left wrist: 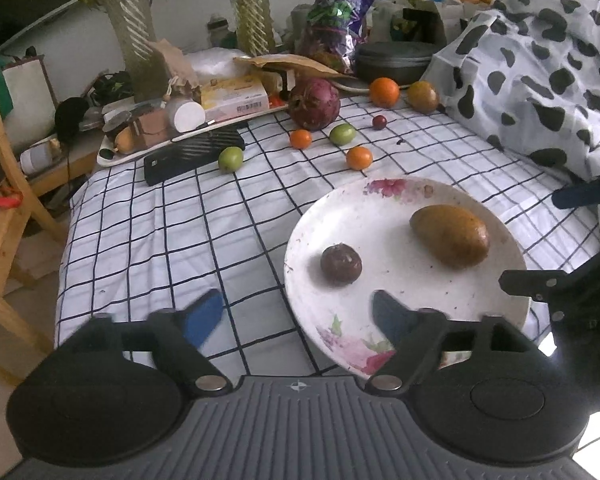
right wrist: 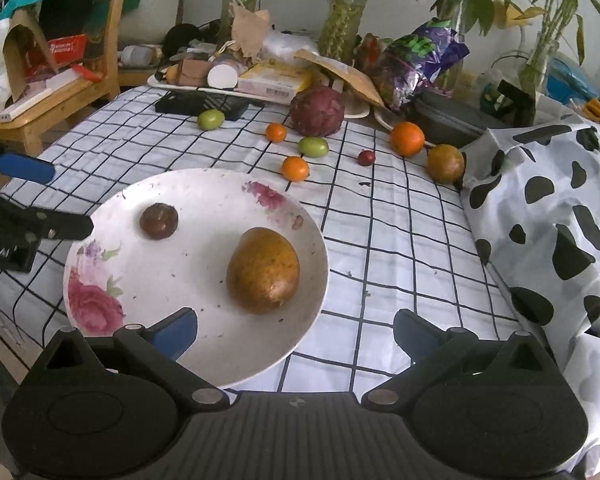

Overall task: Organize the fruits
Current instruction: 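Open both grippers to release the fruits on the plate and lift away, then move both grippers from the plate back toward the remaining fruits, then grasp the small orange with the right gripper while the left grasps the green plum, then carry both fruits to the plate and open the right gripper to drop the orange, then lower the green plum onto the plate and open the left gripper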

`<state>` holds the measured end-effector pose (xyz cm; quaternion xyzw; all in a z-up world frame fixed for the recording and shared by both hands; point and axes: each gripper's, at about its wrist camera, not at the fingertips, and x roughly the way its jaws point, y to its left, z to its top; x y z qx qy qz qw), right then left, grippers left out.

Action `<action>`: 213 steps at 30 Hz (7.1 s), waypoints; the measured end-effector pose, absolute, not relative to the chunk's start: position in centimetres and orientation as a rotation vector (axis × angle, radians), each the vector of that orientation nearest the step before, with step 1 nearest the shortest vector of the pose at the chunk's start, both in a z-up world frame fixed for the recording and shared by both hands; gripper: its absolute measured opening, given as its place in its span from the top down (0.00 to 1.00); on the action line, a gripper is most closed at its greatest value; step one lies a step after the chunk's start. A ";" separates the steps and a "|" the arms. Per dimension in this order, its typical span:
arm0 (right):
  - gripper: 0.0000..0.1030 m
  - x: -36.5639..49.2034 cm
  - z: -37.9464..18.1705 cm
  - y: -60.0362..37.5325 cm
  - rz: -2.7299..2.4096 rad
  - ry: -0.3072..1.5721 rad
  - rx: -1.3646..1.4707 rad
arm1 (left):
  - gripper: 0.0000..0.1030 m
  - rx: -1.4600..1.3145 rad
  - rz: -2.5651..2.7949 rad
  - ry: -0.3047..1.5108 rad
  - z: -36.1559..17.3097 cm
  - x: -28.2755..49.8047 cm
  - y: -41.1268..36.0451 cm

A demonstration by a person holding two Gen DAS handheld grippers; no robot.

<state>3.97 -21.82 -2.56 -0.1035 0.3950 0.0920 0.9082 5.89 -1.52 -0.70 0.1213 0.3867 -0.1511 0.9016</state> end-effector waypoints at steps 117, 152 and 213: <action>0.70 24.5 -4.4 -22.1 0.394 0.864 -0.056 | 0.73 0.186 -0.455 0.779 -4.6 27.1 -0.8; 0.64 15.6 -3.8 -18.6 0.444 0.924 -0.091 | 0.73 0.211 -0.537 0.762 -1.0 14.3 -2.1; 0.00 7.0 -2.3 -22.7 0.211 0.825 -0.060 | 0.43 0.218 -0.509 0.800 -2.3 7.8 -3.2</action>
